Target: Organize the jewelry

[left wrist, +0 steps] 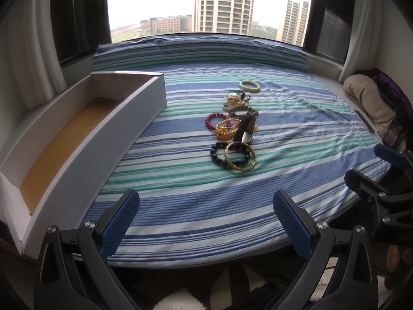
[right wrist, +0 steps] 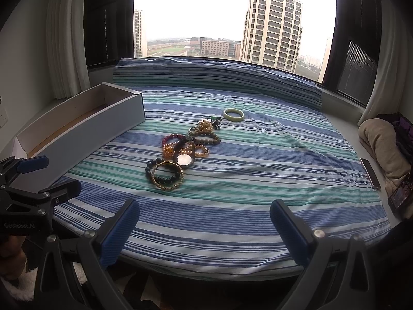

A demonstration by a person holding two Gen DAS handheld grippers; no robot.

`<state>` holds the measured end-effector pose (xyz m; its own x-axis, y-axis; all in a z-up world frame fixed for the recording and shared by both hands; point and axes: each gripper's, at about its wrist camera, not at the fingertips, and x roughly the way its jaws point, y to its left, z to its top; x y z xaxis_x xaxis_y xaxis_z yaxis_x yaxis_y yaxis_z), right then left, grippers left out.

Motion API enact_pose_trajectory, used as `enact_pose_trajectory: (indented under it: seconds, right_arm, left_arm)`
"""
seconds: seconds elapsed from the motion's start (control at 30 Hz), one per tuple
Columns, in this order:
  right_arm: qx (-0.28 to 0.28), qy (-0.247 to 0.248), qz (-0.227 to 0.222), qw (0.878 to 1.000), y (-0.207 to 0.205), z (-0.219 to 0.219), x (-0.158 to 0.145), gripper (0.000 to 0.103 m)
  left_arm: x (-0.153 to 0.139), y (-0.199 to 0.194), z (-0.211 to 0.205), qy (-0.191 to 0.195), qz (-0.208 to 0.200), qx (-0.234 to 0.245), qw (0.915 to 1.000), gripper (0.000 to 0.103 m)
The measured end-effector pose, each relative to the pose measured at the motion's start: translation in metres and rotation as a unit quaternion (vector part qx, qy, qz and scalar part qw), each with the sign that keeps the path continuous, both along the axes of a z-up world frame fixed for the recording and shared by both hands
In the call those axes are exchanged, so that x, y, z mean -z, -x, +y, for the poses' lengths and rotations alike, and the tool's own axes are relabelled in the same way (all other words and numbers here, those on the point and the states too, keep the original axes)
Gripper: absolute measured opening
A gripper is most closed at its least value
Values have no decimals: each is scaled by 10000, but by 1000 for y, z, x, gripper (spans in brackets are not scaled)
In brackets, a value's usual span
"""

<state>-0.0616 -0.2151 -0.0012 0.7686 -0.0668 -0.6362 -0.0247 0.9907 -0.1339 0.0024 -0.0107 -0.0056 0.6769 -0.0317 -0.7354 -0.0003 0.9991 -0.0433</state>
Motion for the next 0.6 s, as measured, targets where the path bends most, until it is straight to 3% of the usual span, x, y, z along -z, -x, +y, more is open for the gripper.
enact_pose_trajectory:
  seconds: [0.6]
  right_arm:
    - [3,-21,4,10000,-1,1,2,103]
  left_arm:
    - [1,-1,2,-19,15,-54,10000,103]
